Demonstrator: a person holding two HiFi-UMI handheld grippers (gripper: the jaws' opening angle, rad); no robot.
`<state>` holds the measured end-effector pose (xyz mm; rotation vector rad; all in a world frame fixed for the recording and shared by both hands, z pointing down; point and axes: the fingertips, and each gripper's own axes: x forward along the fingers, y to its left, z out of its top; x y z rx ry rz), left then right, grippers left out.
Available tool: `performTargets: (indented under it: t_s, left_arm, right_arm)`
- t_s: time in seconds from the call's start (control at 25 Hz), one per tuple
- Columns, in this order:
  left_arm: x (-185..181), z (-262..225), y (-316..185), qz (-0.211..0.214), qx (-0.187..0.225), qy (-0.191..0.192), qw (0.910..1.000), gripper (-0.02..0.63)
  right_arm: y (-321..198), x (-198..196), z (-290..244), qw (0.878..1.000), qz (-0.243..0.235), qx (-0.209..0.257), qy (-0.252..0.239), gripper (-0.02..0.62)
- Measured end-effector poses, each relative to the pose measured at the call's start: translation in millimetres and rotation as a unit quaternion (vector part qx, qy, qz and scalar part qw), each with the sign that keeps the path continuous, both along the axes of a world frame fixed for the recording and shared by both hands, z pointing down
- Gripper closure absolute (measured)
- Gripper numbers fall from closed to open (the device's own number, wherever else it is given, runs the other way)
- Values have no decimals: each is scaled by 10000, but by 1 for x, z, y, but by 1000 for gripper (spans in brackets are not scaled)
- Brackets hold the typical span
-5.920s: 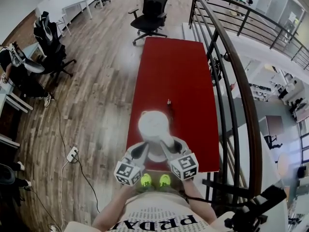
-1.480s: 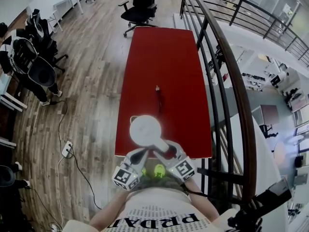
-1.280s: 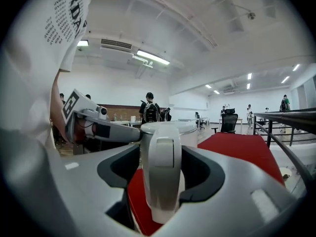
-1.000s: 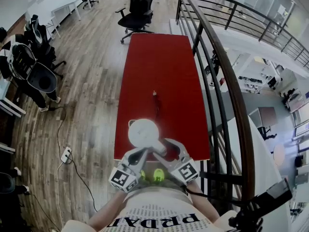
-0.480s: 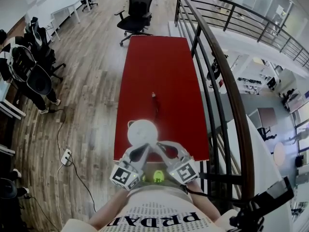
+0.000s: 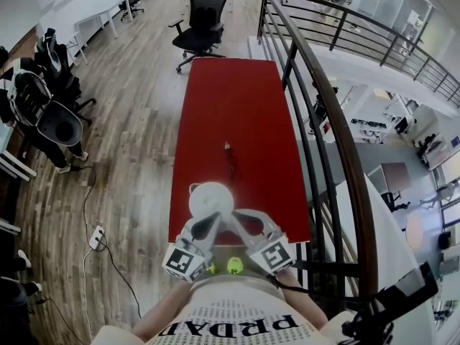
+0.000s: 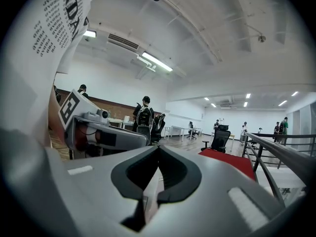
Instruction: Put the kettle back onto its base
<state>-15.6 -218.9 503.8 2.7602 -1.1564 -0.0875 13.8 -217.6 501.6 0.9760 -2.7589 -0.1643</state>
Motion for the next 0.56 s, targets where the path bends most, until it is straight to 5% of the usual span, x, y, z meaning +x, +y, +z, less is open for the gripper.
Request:
performTargets:
  t_s: [0.56]
  left_arm:
    - [-9,-19,-8,-93,331,-4,9994,615]
  right_arm:
    - [-6,-5,-4,10000,9,58,20,588]
